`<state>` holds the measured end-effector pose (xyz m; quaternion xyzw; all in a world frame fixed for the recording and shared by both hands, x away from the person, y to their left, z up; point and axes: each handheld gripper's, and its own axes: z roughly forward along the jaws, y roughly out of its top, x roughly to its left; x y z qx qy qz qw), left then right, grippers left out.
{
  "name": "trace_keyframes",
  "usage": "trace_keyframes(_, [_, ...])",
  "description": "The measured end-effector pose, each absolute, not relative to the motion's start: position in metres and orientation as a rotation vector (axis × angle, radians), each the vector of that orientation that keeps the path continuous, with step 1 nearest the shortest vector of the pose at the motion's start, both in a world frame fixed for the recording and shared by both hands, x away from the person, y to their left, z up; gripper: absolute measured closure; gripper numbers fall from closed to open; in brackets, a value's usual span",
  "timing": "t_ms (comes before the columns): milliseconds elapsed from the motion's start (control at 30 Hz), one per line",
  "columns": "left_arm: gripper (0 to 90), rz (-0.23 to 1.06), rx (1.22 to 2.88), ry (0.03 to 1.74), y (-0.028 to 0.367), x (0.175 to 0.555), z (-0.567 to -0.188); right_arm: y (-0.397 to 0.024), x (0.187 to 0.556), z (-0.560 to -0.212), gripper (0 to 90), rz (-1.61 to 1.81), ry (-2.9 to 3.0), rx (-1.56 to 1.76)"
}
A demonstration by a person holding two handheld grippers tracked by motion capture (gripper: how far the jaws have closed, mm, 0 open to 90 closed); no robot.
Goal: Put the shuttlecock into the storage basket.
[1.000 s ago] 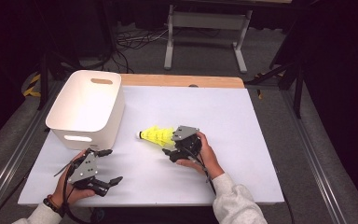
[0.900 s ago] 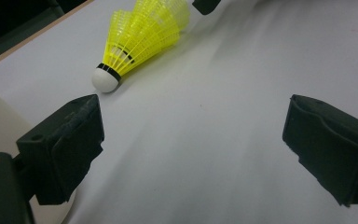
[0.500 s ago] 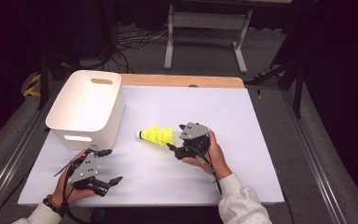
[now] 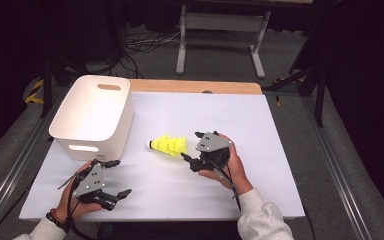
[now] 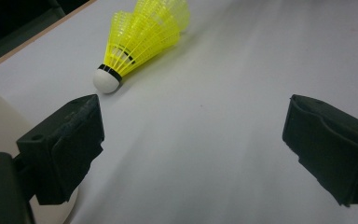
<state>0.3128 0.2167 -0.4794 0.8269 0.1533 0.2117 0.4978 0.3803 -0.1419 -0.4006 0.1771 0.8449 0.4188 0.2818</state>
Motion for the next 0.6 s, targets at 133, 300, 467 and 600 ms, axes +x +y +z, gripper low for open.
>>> trace_keyframes(133, [6.2, 0.511, 2.0, 0.37, 0.217, 0.313, -0.479, -0.142, 0.378, -0.4, 22.1, 1.115, 2.254, 0.471])
trace_keyframes(300, [6.2, 0.509, 2.003, 0.37, 0.216, 0.314, -0.48, -0.143, 0.376, -0.398, 21.6, 1.102, 2.239, 0.461])
trace_keyframes(467, [6.2, 0.51, 2.003, 0.372, 0.216, 0.313, -0.479, -0.143, 0.374, -0.397, 20.9, 1.088, 2.231, 0.455])
trace_keyframes(600, [6.2, 0.513, 2.003, 0.372, 0.216, 0.313, -0.479, -0.143, 0.37, -0.397, 18.4, 1.067, 2.233, 0.45])
